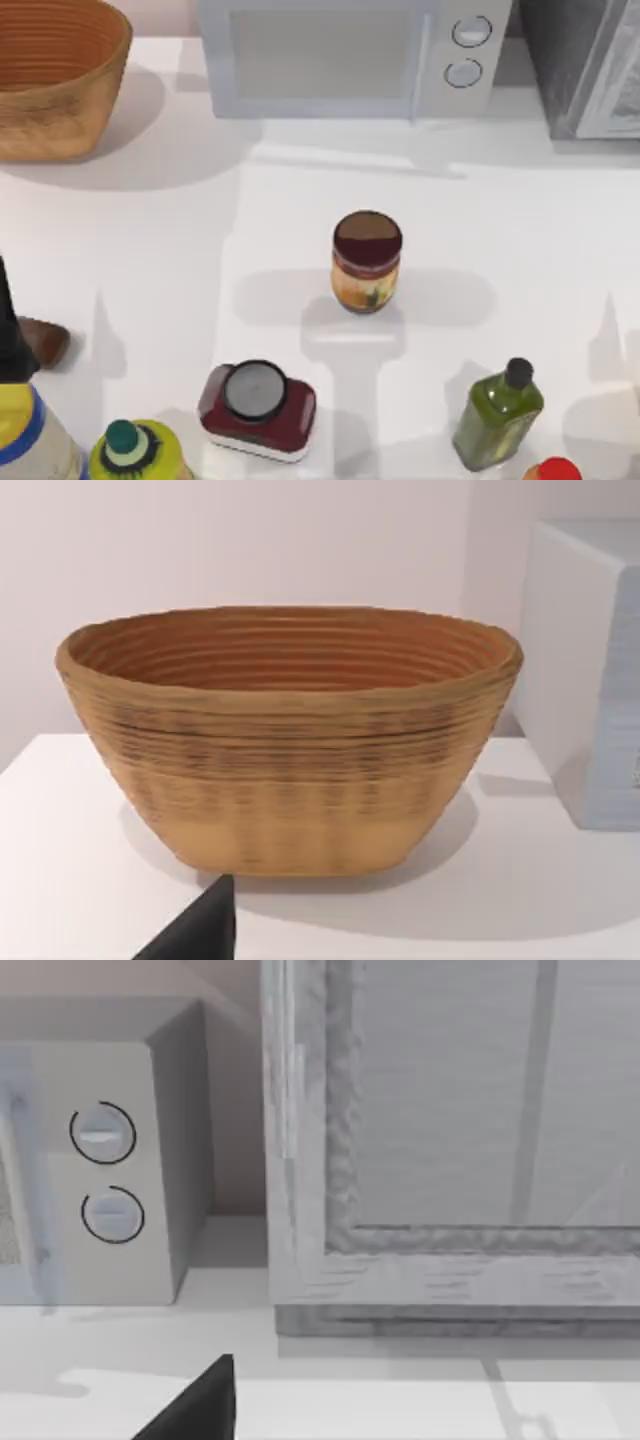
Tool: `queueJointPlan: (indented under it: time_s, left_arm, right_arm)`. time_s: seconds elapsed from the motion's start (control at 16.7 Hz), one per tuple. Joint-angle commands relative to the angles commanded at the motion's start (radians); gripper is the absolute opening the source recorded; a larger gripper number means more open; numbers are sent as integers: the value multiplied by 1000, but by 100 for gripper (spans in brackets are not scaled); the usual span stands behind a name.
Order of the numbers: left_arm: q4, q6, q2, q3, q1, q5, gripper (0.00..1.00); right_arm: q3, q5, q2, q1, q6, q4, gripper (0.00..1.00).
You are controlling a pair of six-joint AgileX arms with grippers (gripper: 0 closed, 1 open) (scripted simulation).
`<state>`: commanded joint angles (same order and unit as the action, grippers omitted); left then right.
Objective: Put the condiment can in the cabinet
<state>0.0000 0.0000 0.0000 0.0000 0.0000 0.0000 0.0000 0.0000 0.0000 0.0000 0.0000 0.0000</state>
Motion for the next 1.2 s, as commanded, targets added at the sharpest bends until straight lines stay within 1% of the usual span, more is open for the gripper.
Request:
queueJointPlan:
  time_s: [0.12,0.24,0.48,0.78,1.2]
  left_arm:
    - [0,0,0,0,0,0,100]
    - [0,0,0,0,0,0,100]
    - [0,0,0,0,0,0,100]
    - [0,0,0,0,0,0,100]
    - [0,0,0,0,0,0,100]
  right_arm:
    - [0,0,0,0,0,0,100]
    - [12,-20,28,10,2,17,100]
    - [88,-130,201,57,12,121,100]
    - [258,-346,586,123,26,361,100]
    - [558,-711,1289,200,41,810,100]
